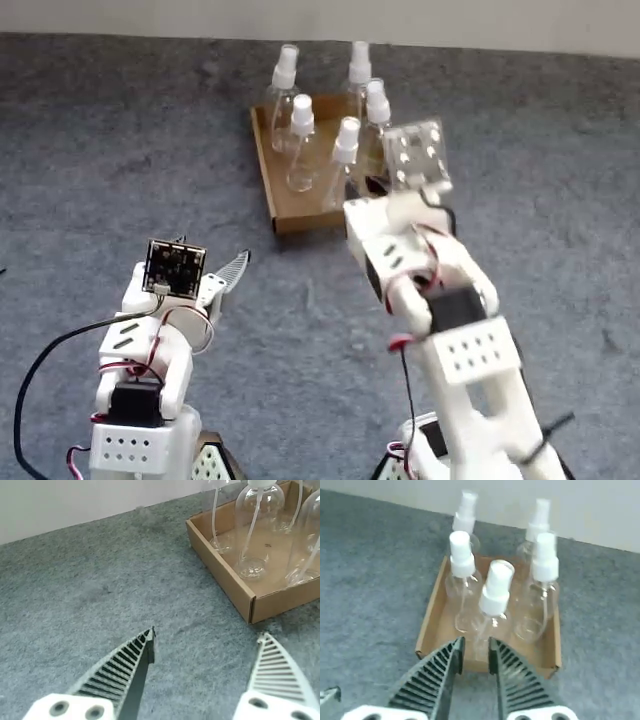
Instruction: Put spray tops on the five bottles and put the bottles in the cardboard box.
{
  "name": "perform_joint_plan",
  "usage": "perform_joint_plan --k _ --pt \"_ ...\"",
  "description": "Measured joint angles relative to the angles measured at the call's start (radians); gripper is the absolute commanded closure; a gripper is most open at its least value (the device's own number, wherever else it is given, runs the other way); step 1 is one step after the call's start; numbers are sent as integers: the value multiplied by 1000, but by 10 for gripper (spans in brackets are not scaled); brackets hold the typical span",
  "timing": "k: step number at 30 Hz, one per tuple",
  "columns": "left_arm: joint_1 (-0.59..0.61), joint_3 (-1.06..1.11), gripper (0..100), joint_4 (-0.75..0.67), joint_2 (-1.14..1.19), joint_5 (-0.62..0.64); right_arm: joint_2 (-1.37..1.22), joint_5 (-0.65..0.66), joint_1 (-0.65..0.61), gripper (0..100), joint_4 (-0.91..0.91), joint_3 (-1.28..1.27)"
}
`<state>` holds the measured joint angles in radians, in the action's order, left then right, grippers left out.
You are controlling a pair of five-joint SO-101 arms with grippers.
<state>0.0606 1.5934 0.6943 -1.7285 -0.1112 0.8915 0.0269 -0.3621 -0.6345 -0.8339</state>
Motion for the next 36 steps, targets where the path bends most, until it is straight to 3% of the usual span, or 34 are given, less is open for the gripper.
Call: perform_joint_plan --k 6,11,20,27,30,32,36 --pt "0 0 748 0 0 0 281 28 100 976 -28 -267" --pt "6 15 748 -2 0 0 485 212 187 976 -138 -477" --pt "281 78 744 -2 0 0 916 264 232 976 -193 -822" --pt "387 83 748 5 2 0 924 267 235 975 -222 -835" --pt "405 83 749 114 2 0 924 267 233 975 -295 -835" --pt "405 83 787 219 2 0 924 267 233 975 -361 -835" --pt "405 83 1000 399 2 -5 925 267 236 975 -546 -835"
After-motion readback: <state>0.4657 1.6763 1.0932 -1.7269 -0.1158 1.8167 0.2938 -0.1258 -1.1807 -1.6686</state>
